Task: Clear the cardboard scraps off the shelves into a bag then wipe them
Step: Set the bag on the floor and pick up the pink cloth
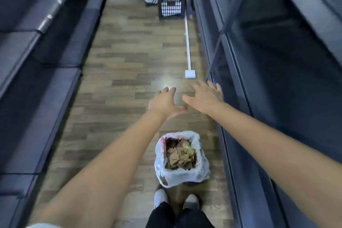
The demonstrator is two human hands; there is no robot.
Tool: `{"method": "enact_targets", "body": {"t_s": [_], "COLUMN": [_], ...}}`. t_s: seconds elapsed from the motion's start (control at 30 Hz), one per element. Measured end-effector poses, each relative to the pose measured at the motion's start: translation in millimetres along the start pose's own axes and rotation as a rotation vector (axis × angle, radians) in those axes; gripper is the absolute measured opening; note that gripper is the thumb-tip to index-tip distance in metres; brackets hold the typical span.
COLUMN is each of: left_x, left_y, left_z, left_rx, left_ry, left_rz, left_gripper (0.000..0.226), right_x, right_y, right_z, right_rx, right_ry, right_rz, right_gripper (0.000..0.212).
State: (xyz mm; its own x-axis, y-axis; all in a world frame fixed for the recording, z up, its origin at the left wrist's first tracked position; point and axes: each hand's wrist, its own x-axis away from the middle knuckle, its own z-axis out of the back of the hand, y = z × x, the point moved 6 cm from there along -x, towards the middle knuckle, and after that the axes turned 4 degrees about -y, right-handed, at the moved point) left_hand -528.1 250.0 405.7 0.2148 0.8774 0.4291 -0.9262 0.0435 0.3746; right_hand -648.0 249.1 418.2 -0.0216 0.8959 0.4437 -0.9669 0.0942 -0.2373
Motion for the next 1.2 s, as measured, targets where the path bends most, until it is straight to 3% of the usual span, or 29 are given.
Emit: {"method": "enact_targets", "body": {"t_s": [0.3, 0.5, 0.7, 0.8, 1.2], "left_x": [36.2, 44.5, 70.5, 98.6, 215.7], "left_y": [83.4, 152.5, 237.4, 284.8, 408.1], "left_z": [106.8, 153.2, 155.7, 140.1, 24.7], "left_rx": [-0.05, -0.105, -0.16, -0.181, -0.218], "left_ry": [0.168, 0.222, 0.222, 0.165, -0.102], "left_rz": [-0.174, -0.368, -0.616, -0.797, -1.325], "left_gripper": [0.08, 0.081, 0.068, 0.085, 0.073], "right_x": [69.3, 114.3, 172.7, 212.2, 411.0], "right_y": [-8.6, 6.2, 64.7, 98.4, 194.6], "right_z": [126.6, 187.6, 222.3, 222.7, 144.7], "right_rx": [-0.021, 0.004, 0.005, -0.007, -0.183], "right_ry": [0.309, 0.522, 0.652, 0.68, 0.757], "right_rz": [0.072, 0.005, -0.24, -0.384, -1.026], "right_gripper": [0.059, 0.063, 0.064, 0.063, 0.063]}}
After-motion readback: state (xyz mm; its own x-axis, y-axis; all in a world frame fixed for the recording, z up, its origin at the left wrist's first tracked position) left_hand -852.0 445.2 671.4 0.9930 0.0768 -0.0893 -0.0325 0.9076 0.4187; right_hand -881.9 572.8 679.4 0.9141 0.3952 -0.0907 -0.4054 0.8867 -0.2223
